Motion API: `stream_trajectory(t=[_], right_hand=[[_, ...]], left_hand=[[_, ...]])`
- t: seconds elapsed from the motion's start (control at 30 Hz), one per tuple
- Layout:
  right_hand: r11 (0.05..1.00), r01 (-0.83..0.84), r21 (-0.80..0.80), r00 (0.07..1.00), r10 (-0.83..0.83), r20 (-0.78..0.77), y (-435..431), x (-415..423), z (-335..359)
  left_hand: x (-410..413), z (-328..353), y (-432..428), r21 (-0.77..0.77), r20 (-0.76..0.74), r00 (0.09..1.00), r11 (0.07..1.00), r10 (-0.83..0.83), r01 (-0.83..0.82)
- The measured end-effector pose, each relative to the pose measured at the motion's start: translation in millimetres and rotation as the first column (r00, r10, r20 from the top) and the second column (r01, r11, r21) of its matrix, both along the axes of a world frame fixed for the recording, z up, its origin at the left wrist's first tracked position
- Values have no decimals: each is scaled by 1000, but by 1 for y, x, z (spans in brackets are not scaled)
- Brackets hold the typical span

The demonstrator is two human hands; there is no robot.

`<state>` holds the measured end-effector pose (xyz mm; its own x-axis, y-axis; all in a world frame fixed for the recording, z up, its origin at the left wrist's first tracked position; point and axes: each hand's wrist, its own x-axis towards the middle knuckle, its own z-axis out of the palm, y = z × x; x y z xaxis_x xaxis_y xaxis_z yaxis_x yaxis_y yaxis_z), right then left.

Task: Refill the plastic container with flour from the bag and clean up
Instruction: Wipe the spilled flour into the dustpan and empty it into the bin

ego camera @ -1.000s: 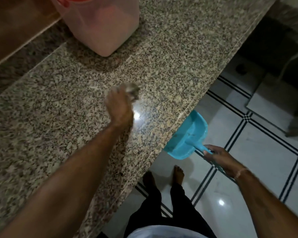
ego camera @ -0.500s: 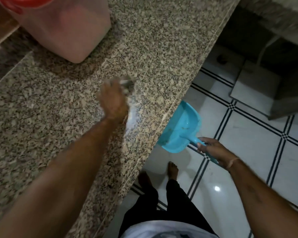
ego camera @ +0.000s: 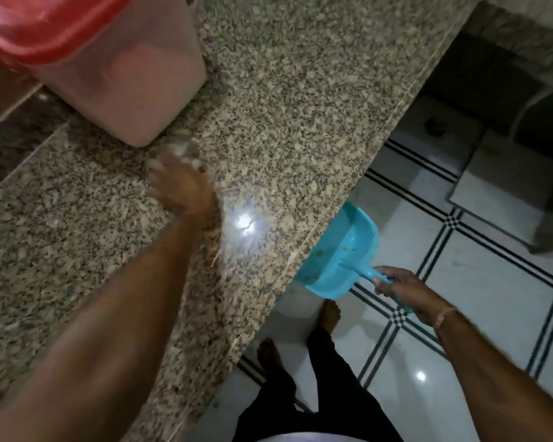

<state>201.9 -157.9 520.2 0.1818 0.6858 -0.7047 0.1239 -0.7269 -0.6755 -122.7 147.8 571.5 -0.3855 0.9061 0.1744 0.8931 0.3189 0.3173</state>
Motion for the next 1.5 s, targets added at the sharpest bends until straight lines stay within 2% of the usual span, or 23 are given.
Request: stream_trajectory(t=[0.07,0.13,0.2,0.27,0.33,0.37,0.43,0.5,0.53,0.6,0.67,0.7,0.73,0.77,0.87,0.93,1.0,1.07,1.13,1.2,1.23,1.37,1.5], right_hand=[[1000,19,0,1000,-19,-3,5,14,-4],[1000,25,-3,1000,-25,-5,9,30,-6],[1000,6,-7,1000,-6,-28,15,46,-7],[1000,-15,-11,999,14,-53,24,61,-6],[999,-40,-12,998,40,-53,33,74,-6],[999,-47,-10,997,46,-58,37,79,-7],[998,-55,-12,997,54,-63,44,88,-10],[999,-52,-18,997,50,-65,52,93,-13],[998,-55,-22,997,53,-64,55,95,-14],[998,-59,-32,996,57,-63,60,97,-16],[998,-56,-41,997,53,-63,64,99,-16],[998,-55,-44,997,52,-66,66,99,-15],[997,-53,-49,997,50,-63,67,99,-13],[998,-43,-50,998,40,-58,68,100,-12],[998,14,-55,999,-16,-42,67,103,-9],[998,35,-51,999,-36,-22,65,103,-10],[997,57,-47,998,-58,-13,64,103,-11],[995,82,-48,997,-83,-4,62,103,-13],[994,106,-37,994,-106,-8,62,101,-11],[991,136,-13,990,-136,-26,59,99,-6],[987,159,0,987,-159,-30,57,98,-4],[976,220,4,975,-220,-32,43,91,-1],[972,234,-16,971,-234,-40,32,81,-2]], left_hand=[[-9,-1,36,-82,29,988,985,152,-150],[5,-2,50,-161,46,991,980,129,-120],[46,-3,37,-100,-14,988,983,-156,153],[87,-3,15,-50,26,824,822,-566,567],[109,4,10,34,124,697,705,-706,708],[110,9,20,79,149,735,749,-661,658],[94,6,51,42,142,923,934,-357,354],[74,1,72,-155,164,984,984,-62,88],[77,0,71,-166,118,993,985,-22,41],[107,-6,55,-18,-12,975,975,-222,222],[144,-8,32,-14,12,798,798,-603,603],[156,-6,26,-2,52,681,682,-730,731],[163,4,28,35,91,641,646,-762,762],[164,9,40,107,106,661,669,-743,735],[145,-6,112,57,-7,941,939,-338,338],[136,-21,150,-40,-125,987,995,-99,95],[155,-20,154,13,-240,967,995,-89,95],[191,-25,117,40,-167,903,912,-397,408],[220,-22,60,-15,-39,614,615,-788,788],[226,-12,46,-4,73,368,369,-927,929],[223,-10,59,30,93,338,342,-936,939],[219,-11,121,-20,-28,508,509,-861,861],[243,-16,72,51,-29,271,269,-962,962]])
